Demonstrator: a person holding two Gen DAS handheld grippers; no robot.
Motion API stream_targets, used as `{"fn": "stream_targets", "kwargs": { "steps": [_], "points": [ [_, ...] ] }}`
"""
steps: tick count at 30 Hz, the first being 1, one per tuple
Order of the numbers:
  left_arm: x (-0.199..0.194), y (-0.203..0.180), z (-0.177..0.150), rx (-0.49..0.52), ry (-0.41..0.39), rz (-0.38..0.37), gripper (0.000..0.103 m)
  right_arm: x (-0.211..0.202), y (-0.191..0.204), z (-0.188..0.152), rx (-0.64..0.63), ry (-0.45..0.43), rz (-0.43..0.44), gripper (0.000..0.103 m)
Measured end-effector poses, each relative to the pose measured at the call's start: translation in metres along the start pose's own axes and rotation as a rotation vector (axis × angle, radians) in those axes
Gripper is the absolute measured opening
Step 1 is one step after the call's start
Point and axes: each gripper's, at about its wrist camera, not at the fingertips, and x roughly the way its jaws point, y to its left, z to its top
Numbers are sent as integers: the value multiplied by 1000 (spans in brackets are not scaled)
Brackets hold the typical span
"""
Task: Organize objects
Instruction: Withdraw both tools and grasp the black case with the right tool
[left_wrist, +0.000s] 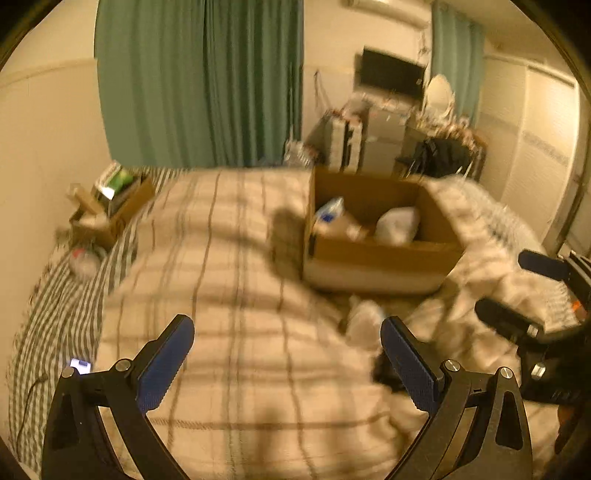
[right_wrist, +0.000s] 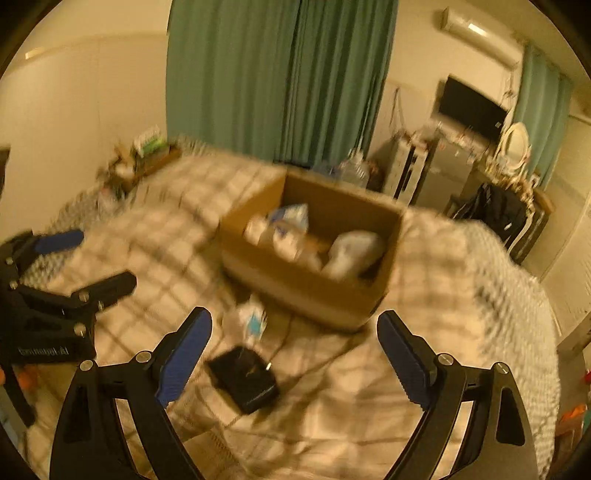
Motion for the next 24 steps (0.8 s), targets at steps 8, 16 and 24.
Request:
{"fn": "stream_targets", "kwargs": {
  "steps": [8,16,24],
  "points": [
    [25,5,-16,22,37,30,103,83,28,-46,-54,261,104,91],
    [32,1,-22,45,62,25,103,108,17,-54,39,350,158,76],
    [32,-3,-22,53,74,13,103,70,-2,-48,120,262,193,37]
  ]
}}
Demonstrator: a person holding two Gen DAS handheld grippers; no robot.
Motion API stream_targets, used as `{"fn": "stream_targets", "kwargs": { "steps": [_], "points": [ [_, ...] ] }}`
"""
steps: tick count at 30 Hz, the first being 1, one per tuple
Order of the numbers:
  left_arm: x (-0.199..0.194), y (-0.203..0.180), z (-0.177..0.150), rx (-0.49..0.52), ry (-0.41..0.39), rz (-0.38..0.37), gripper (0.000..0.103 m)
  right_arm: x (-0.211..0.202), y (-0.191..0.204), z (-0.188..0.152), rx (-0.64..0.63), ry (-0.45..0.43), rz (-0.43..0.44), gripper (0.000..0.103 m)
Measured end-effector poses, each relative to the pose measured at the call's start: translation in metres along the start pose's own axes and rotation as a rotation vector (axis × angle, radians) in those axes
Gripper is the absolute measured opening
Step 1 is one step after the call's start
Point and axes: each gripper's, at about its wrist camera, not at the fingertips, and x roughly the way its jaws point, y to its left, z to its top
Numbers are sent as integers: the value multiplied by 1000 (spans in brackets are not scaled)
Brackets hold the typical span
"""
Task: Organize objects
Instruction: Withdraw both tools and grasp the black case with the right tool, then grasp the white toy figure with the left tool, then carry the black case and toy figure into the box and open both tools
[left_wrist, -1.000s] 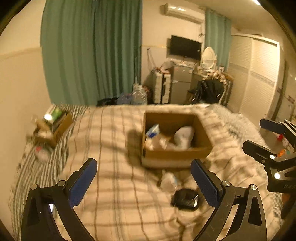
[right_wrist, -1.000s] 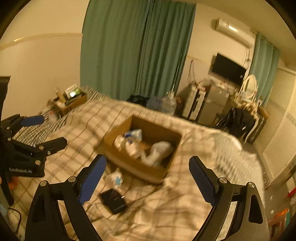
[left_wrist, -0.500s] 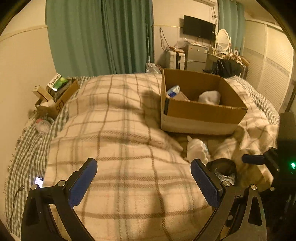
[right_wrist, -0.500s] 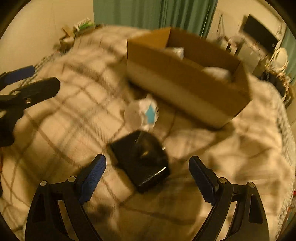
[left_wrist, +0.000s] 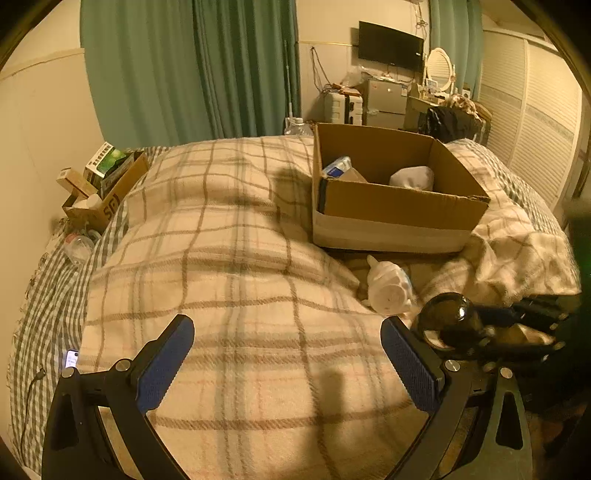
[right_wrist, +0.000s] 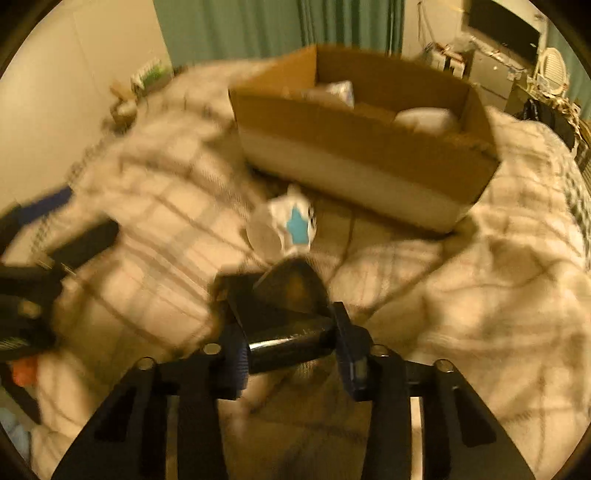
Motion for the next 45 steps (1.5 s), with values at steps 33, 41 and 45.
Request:
{"fn": "stream_targets", "kwargs": {
  "steps": [33,41,45],
  "points": [
    [113,-97,28,27,264,-82,52,-54,-91,22,99,-214,-180,36],
    [57,-88,21,7,172,-115,52,-78,-72,20,90,-243,-192,36],
    [22,-77,31,-5,99,-141,52,-97,-51,24,44,-269,-218,36]
  ]
}}
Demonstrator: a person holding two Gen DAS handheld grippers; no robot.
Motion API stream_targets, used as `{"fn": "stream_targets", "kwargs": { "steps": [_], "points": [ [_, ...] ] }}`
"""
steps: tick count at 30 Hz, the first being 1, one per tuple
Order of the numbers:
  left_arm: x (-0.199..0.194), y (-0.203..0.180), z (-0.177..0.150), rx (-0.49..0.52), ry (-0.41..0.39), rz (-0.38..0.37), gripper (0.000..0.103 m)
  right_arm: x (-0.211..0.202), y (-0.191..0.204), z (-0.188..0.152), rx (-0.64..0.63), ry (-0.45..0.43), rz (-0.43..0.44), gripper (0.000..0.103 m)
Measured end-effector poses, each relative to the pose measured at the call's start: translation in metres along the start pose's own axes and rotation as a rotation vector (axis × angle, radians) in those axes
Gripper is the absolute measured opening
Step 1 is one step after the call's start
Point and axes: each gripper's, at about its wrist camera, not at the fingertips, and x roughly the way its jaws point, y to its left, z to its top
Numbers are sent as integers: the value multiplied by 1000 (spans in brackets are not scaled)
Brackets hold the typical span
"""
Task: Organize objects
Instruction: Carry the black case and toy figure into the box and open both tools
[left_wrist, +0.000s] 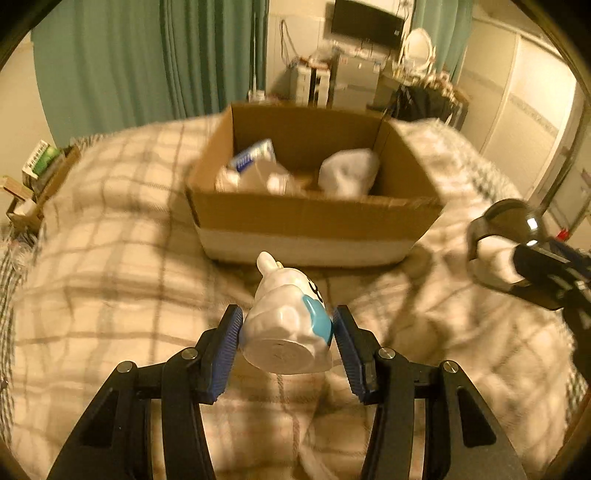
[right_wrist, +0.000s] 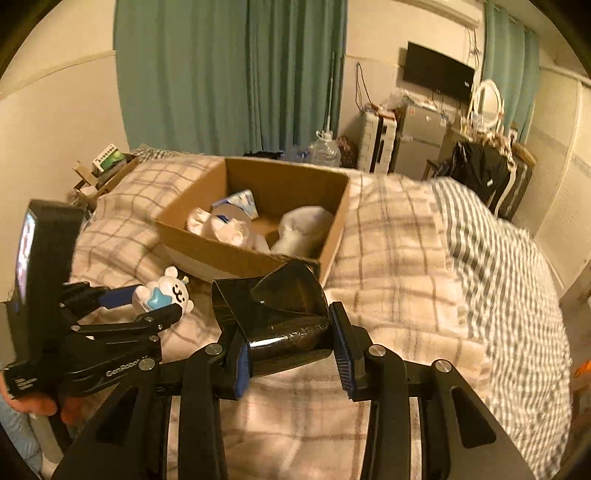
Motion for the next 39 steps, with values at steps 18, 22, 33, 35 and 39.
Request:
{"fn": "stream_targets", "kwargs": {
  "steps": [18,22,33,35,39],
  "points": [
    [-135,8,111,86,-363,15,52,-81,30,103,-118,-194,-20,36],
    [-130,3,142,115,-381,13,52,-67,23,136,-103,-203,3,36],
    [-12,16,208,103,-226,-43,52,42,-2,189,-77,-120,3,36],
    [12,15,208,127,-206,-41,52,64,-9,190,-65,-96,16,36],
    [53,13,202,160,-169,-27,52,111,-20,182,-45,-38,36,36]
  ]
}}
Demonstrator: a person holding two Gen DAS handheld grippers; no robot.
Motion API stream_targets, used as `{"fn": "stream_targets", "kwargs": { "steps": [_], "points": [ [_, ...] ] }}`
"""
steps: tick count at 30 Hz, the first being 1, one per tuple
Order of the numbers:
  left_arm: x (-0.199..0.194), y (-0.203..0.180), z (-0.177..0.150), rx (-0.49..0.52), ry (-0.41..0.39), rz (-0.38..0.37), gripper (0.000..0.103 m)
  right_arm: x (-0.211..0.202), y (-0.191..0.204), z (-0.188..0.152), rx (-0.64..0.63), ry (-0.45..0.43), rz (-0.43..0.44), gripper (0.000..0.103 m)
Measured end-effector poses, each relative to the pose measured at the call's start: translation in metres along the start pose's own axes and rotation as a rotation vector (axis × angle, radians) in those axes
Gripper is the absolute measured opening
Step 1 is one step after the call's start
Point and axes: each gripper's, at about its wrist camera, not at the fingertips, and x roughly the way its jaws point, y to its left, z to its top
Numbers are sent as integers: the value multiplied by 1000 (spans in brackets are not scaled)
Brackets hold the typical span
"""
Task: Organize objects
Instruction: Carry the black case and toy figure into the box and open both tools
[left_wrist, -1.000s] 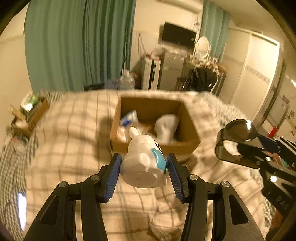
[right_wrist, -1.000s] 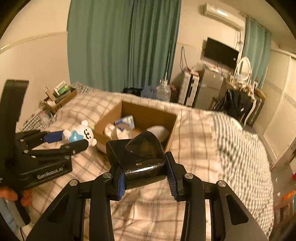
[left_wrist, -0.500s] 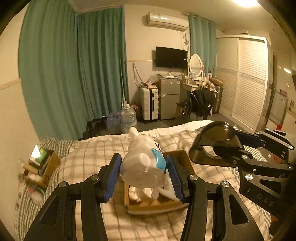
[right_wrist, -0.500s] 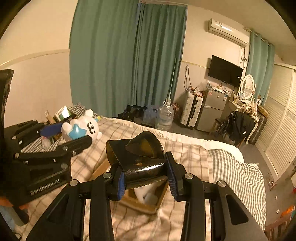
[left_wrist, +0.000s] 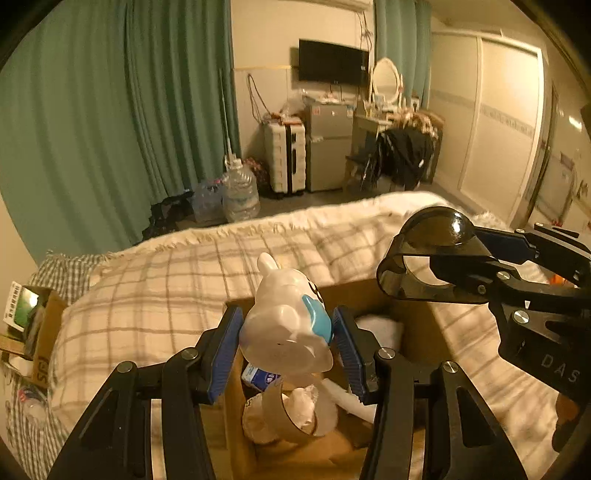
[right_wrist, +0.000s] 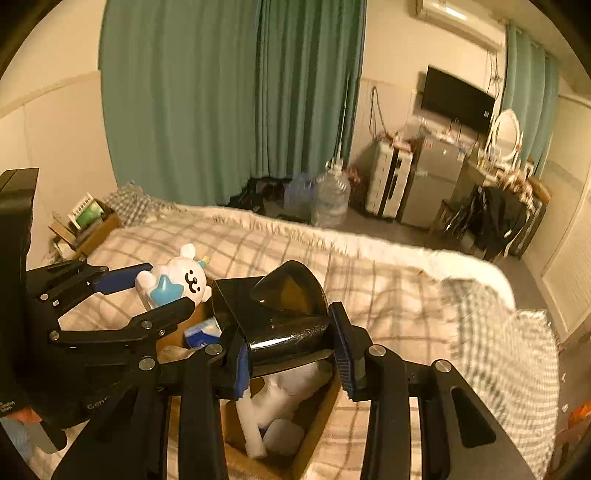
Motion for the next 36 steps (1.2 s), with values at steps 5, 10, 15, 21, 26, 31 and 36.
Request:
{"fn": "stream_targets", "kwargs": {
  "steps": [5,10,15,21,26,31,36],
  "points": [
    [36,3,-19,-9,56,6,52,43,-5,-24,6,70,18,36],
    [49,2,-29,-10,83,6,53,61,-8,-35,48,83,58,37],
    [26,0,-14,15,51,7,80,38,-15,-27,87,18,44,64],
    [-36,5,6,-37,-34,32,91,-31,-23,-6,104,-59,-15,65],
    [-104,3,21,-56,-105,43,97,-107,-22,8,100,-142,-63,76],
    [-178,-9,31,-22,-210,78,103,-186,-14,14,90,-225,-101,89],
    [-237,-21,31,-3,-276,65,103,-236,-16,14,133,-256,-87,91]
  ]
}}
